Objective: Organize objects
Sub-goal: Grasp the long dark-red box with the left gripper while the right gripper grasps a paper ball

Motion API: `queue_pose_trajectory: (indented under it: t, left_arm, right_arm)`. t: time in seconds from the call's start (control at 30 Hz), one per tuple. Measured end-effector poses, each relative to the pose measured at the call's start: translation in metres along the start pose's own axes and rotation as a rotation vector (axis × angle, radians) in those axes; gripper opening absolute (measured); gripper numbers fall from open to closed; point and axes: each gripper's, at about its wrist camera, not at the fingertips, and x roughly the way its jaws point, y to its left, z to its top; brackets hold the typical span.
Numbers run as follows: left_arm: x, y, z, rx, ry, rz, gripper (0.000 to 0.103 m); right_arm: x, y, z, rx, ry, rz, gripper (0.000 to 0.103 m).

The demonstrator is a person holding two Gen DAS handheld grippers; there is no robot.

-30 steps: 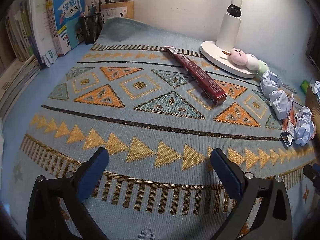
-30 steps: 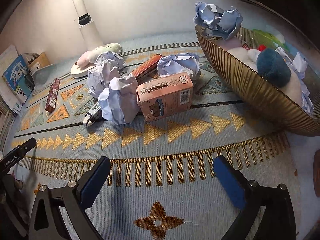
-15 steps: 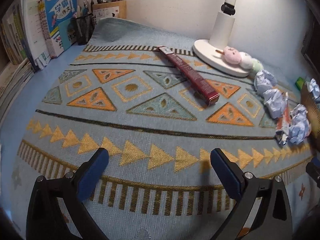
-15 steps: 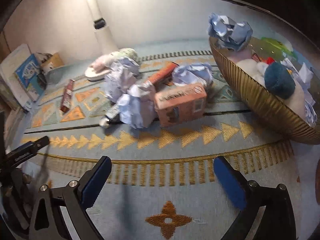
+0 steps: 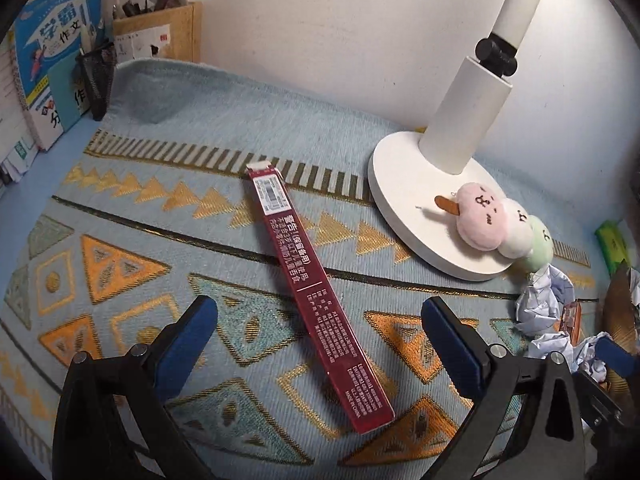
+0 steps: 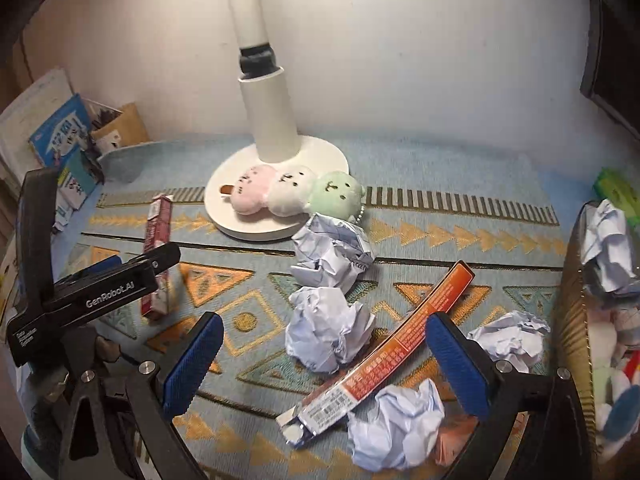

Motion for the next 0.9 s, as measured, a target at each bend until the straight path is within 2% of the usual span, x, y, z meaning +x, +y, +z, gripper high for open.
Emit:
queue_pose_trajectory:
  t: [0.03,0.07,0.1,0.13,0.17,0.2,0.23,0.27,0.33,0.4,0.53,0.67,0.77,0.83,0.87,0.9]
  left_arm:
    - [-0.002,-0.004,-0.002,0.018,-0.031,0.026,0.099]
    - [-0.002,-0.008,-0.003,0.037,-0.035,0.035,0.088]
    - [-0.002,-0.012,-0.004,0.060,-0.032,0.025,0.078]
    - [-0.003,-0.016,-0.005,0.089,-0.041,0.040,0.063]
    - [-0.003,-0.019,-0.007,0.111,-0.047,0.050,0.047]
    - [-0.005,-0.019,-0.008,0.117,-0.055,0.046,0.041]
    - [-0.007,-0.016,-0.009,0.108,-0.055,0.017,0.027]
    - [-0.009,-0.013,-0.010,0.093,-0.043,-0.015,0.015]
    - [-0.017,-0.004,-0.013,0.073,-0.010,-0.083,0.014]
    - [-0.032,0.005,-0.024,0.073,-0.012,-0.117,0.014]
    - [-0.065,0.026,-0.051,0.100,-0.021,-0.135,0.014]
    - [-0.080,0.042,-0.076,0.112,-0.023,-0.135,0.015]
    - [-0.081,0.040,-0.086,0.125,-0.036,-0.110,0.015]
    - [-0.085,0.043,-0.087,0.139,-0.063,-0.096,0.015]
    - [-0.085,0.044,-0.090,0.147,-0.076,-0.085,0.017]
    - [-0.081,0.042,-0.089,0.149,-0.056,-0.073,0.020]
  right_arm:
    - [0.008,-0.004,0.000,0.015,0.023,0.010,0.096]
    - [0.015,-0.007,-0.001,0.023,0.043,0.013,0.090]
    - [0.013,-0.005,-0.001,-0.004,0.013,-0.020,0.089]
    - [0.013,-0.002,-0.003,-0.032,0.011,-0.003,0.084]
    - [0.013,0.001,-0.005,-0.047,0.011,0.045,0.070]
    - [0.014,0.003,-0.007,-0.058,0.019,0.071,0.063]
    - [0.016,0.007,-0.009,-0.071,0.032,0.063,0.051]
    - [0.014,0.011,-0.010,-0.086,0.026,0.042,0.050]
    - [0.004,0.017,-0.013,-0.103,0.013,0.052,0.048]
    - [-0.016,0.020,-0.018,-0.085,-0.012,0.098,0.048]
    - [-0.053,0.027,-0.042,-0.031,-0.055,0.212,0.048]
    - [-0.055,0.045,-0.088,-0.049,-0.054,0.289,0.049]
    - [-0.038,0.062,-0.110,-0.078,-0.038,0.215,0.050]
    - [-0.043,0.073,-0.112,-0.120,-0.087,0.160,0.050]
    - [-0.047,0.074,-0.113,-0.131,-0.117,0.145,0.053]
    - [-0.048,0.074,-0.114,-0.132,-0.130,0.134,0.059]
